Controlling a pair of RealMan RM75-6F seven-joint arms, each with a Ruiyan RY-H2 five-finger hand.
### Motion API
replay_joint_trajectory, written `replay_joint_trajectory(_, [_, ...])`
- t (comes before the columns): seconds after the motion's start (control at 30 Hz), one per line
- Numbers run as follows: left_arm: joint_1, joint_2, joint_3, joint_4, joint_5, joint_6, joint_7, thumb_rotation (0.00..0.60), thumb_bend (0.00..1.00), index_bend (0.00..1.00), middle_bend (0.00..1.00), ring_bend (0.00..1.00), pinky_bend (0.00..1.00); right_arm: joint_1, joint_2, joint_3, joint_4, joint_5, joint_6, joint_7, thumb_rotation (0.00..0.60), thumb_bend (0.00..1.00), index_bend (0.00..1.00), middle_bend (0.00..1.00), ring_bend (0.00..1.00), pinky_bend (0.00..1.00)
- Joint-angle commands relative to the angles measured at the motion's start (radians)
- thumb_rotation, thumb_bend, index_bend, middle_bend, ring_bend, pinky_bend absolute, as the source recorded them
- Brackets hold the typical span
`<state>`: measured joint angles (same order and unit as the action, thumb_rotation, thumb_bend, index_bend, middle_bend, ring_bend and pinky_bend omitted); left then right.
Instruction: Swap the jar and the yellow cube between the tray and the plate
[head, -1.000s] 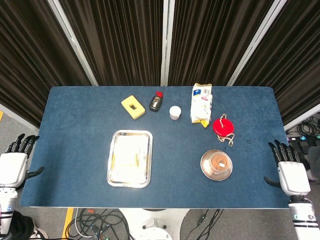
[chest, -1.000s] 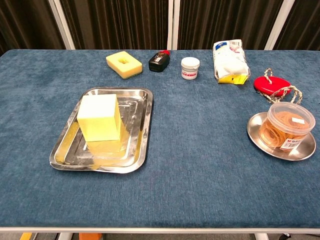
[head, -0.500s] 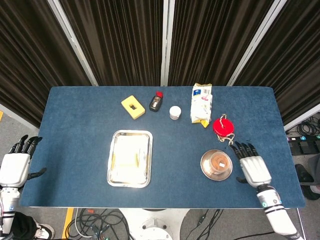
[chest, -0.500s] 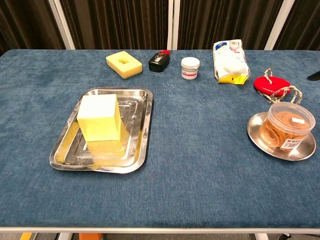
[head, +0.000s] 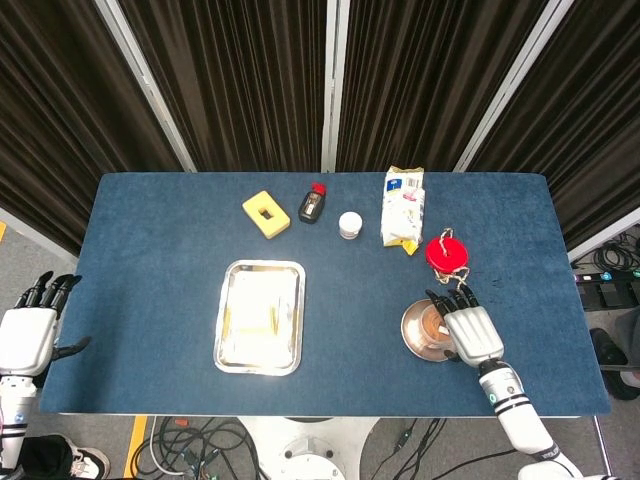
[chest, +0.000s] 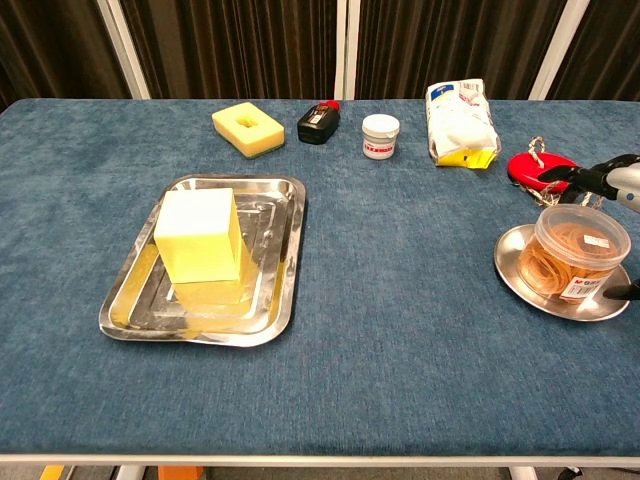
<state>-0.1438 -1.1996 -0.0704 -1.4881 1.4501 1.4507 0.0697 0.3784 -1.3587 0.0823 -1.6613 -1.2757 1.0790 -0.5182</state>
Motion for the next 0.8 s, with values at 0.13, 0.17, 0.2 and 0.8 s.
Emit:
replay_joint_trajectory(0.13, [0.002, -0.003, 0.002, 0.006, -0.002, -0.002, -0.004, 0.600, 0.00, 0.15, 0.13, 0.06, 0.22, 0.008, -0.016, -0.003, 0.017, 0.000, 0.012, 0.004, 0.600, 0.10, 0.11, 0.31, 0.25, 0.00])
replay_joint_trajectory(0.17, [0.002, -0.003, 0.002, 0.006, -0.001, -0.002, -0.005, 0.600, 0.00, 0.15, 0.13, 0.06, 0.22, 0.008, -0.021, -0.001, 0.021, -0.005, 0.021, 0.007, 0.600, 0.12, 0.13, 0.33, 0.27, 0.00])
replay_joint_trajectory(0.2, [0.001, -0.003, 0.003, 0.008, -0.001, -0.004, -0.006, 0.600, 0.00, 0.15, 0.13, 0.06, 0.22, 0.007, -0.025, 0.000, 0.025, -0.013, 0.031, 0.014, 0.600, 0.14, 0.14, 0.35, 0.28, 0.00])
replay_joint_trajectory(0.8, [0.009, -0.004, 0.009, 0.020, 0.001, -0.002, -0.021, 0.600, 0.00, 0.15, 0.13, 0.06, 0.22, 0.185, -0.105, 0.124, 0.077, -0.007, -0.069, 0.072, 0.600, 0.21, 0.32, 0.48, 0.38, 0.00])
